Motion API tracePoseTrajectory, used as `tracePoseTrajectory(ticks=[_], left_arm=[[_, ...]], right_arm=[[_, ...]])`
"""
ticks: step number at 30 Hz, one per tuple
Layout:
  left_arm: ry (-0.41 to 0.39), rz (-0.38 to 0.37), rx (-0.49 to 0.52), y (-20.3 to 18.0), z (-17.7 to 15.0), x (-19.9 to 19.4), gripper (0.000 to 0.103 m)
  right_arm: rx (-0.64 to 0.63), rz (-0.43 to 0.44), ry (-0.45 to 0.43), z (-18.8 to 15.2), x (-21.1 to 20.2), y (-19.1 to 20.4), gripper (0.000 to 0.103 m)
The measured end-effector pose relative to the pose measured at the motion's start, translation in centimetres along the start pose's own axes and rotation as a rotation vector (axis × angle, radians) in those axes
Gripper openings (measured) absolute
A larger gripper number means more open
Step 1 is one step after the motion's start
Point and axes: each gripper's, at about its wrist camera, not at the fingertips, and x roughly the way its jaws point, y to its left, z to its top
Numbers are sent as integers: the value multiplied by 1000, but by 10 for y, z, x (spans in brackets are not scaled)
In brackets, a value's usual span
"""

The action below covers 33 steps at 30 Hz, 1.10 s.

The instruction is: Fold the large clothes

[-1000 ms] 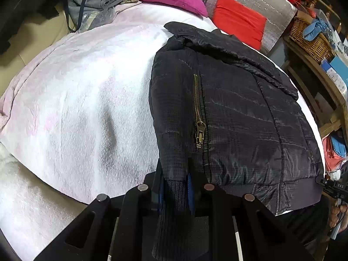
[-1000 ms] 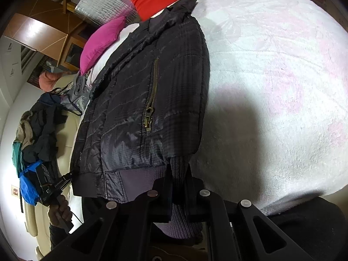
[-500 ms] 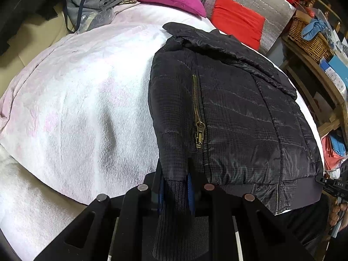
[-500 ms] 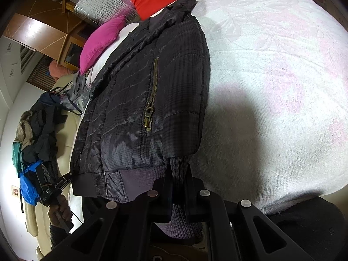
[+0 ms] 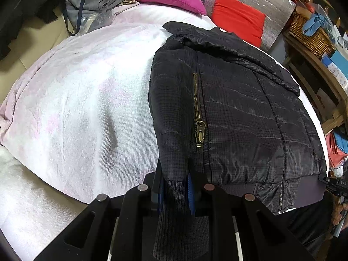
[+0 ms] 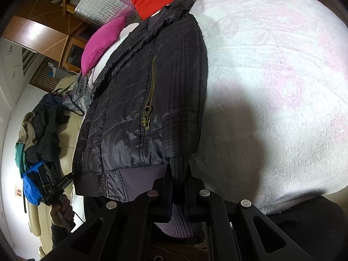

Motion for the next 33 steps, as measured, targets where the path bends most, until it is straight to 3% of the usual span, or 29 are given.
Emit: tracePoseTrajectory(ticks=[14, 19, 21, 24, 29, 30, 33], left_arm=[[11, 7, 15, 1, 3, 5, 20], [26, 7, -7, 5, 3, 9, 31], [29, 15, -20, 8, 2, 10, 41], [29, 7, -14, 8, 0, 10, 43], [39, 6, 18, -1, -2, 13, 41], [41, 12, 19, -2, -2, 14, 32], [43, -5, 12, -2, 0, 14, 20]], right_arm=[[-2, -10, 12, 9, 1, 2, 8], [13, -6, 26, 10, 5, 0, 9], [27, 2, 34, 11, 6, -3, 10], [48, 20, 38, 11, 8, -6, 12], [45, 28, 42, 12, 10, -6, 13], [42, 27, 46, 12, 11, -6, 13], [29, 25, 47, 12, 11, -7, 9]])
